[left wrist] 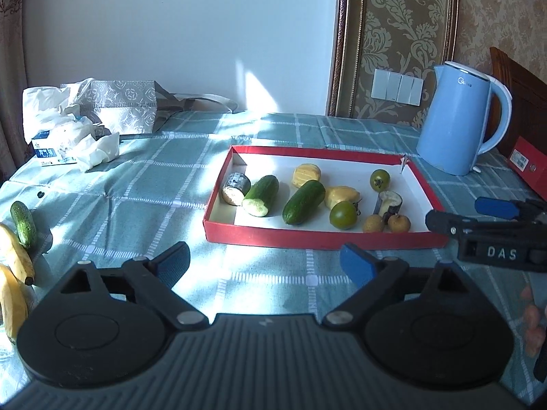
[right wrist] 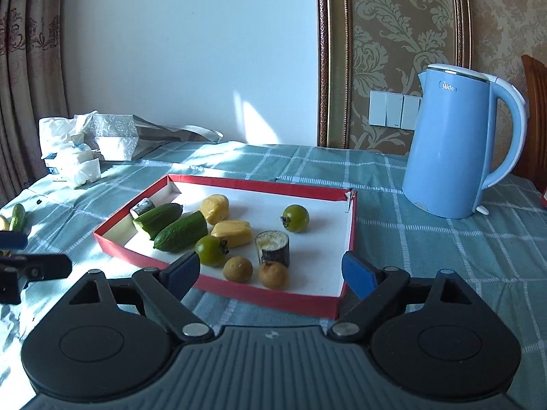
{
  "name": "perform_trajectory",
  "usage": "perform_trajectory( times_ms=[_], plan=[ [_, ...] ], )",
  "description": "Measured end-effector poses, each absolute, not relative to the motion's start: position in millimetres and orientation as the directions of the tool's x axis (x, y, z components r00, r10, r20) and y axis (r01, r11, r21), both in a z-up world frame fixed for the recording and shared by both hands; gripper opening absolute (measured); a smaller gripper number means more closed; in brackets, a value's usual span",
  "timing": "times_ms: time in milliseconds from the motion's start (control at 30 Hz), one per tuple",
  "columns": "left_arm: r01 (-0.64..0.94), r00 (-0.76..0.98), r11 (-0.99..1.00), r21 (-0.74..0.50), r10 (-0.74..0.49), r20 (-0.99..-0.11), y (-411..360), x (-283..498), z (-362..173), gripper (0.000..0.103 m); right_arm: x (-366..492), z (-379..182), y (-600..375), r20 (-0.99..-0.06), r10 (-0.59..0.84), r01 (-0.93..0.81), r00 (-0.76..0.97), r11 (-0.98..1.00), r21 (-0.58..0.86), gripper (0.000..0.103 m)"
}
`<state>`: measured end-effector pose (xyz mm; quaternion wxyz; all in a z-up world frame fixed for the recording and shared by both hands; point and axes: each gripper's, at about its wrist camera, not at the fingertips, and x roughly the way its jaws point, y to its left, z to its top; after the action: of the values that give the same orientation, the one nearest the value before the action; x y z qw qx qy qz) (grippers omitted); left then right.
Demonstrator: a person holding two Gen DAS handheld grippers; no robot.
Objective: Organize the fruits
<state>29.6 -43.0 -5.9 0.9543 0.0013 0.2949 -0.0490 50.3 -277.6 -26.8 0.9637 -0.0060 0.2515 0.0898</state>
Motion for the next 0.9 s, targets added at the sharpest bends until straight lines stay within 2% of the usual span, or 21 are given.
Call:
perform_trajectory(
  times_ms=[300,700,900],
  plan=[
    [0.173,0.797,0.985,-0.006,-0.143,-0.587,-47.2,33.8,3.1,0.098,3.1,-31.7,-260.7,-0.521,0.167,-0.164,0.837,0.985,0.053,0.091],
    [0.197,0.776,0.980,-0.005,-0.159,-0.611,-41.6,36.2,5.1,0.100,-19.9,-28.6,-255.3,-0.519,0.137,-0.124,0.844,0.991,0.060,0.091],
    [0.208,0.753,0.977,-0.047,-0.191,-0.630,-34.4,41.1,5.8,0.103,-21.8,-28.4,-251.5,-0.521,0.137,-0.122,0.843,0.991,0.063,0.091]
  ],
)
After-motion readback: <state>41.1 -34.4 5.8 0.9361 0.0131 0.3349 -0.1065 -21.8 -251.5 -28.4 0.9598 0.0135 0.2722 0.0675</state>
